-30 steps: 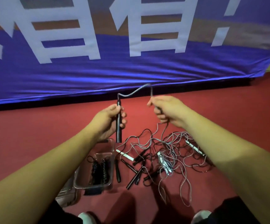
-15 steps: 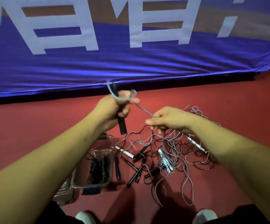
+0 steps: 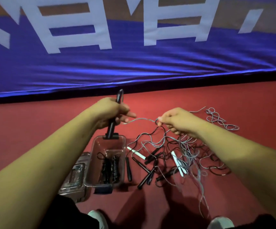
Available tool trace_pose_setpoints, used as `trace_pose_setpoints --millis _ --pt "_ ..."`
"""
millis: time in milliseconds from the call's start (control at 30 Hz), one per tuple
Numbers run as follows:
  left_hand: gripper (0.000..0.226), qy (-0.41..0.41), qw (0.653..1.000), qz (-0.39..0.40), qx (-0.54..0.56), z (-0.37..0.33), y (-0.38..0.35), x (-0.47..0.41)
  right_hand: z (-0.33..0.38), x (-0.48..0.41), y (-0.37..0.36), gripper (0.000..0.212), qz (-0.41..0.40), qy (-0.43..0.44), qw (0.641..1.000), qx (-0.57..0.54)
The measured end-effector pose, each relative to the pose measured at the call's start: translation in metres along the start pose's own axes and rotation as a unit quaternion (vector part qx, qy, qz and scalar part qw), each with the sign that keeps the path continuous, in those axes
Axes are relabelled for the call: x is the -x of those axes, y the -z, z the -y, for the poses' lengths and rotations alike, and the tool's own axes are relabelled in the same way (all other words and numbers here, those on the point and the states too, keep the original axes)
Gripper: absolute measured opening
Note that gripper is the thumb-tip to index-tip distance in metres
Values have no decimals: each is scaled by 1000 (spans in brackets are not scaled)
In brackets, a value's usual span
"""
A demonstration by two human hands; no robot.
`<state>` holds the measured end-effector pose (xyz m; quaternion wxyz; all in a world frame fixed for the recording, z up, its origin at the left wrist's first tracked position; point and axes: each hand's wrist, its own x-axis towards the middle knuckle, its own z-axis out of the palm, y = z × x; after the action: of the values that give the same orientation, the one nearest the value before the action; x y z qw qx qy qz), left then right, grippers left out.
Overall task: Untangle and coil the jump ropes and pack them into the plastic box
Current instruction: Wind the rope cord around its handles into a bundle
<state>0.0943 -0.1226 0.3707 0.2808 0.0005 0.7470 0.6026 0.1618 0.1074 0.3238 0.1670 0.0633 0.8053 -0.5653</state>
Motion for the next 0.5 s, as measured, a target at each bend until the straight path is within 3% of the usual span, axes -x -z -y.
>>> trace_pose_setpoints --millis 100,233,333,433,500 --pt "16 -73 995 74 -5 -5 -24 11 24 11 -9 25 44 47 998 22" --pt "22 -70 984 143 -79 -4 -35 17 41 19 4 30 -21 108 994 15" --pt "26 -100 992 73 24 -15 -31 9 23 22 23 28 -3 104 994 30" --pt "28 -105 984 -11 145 -21 -14 1 -30 19 39 25 50 -3 998 46" --pt "29 -92 976 -59 189 -19 3 -2 -60 23 46 23 77 -65 987 127"
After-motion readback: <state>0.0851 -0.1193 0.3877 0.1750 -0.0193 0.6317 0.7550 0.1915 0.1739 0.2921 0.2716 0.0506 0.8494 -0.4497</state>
